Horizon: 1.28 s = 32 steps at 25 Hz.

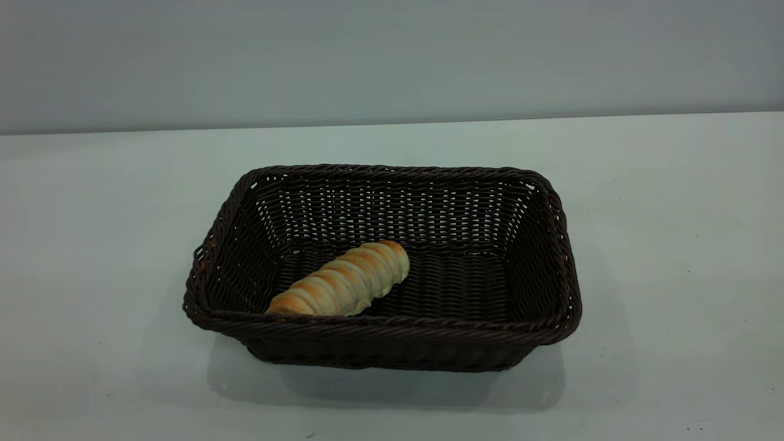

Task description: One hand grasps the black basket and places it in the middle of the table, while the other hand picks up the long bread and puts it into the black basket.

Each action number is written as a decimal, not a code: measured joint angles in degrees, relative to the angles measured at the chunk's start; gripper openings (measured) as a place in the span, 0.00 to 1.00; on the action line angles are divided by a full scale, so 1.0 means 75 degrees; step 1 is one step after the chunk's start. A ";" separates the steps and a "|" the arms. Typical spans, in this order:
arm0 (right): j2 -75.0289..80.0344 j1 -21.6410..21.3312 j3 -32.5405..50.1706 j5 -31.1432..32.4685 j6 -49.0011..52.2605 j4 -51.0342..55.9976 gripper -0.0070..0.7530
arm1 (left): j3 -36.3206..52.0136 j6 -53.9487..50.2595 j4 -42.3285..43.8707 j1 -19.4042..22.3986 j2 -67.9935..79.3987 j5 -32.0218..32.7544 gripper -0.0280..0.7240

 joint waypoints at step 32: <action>0.0007 0.0000 0.0000 -0.0006 0.0000 -0.0007 0.68 | 0.0458 0.0022 0.0175 0.0000 -0.0764 -0.0053 0.67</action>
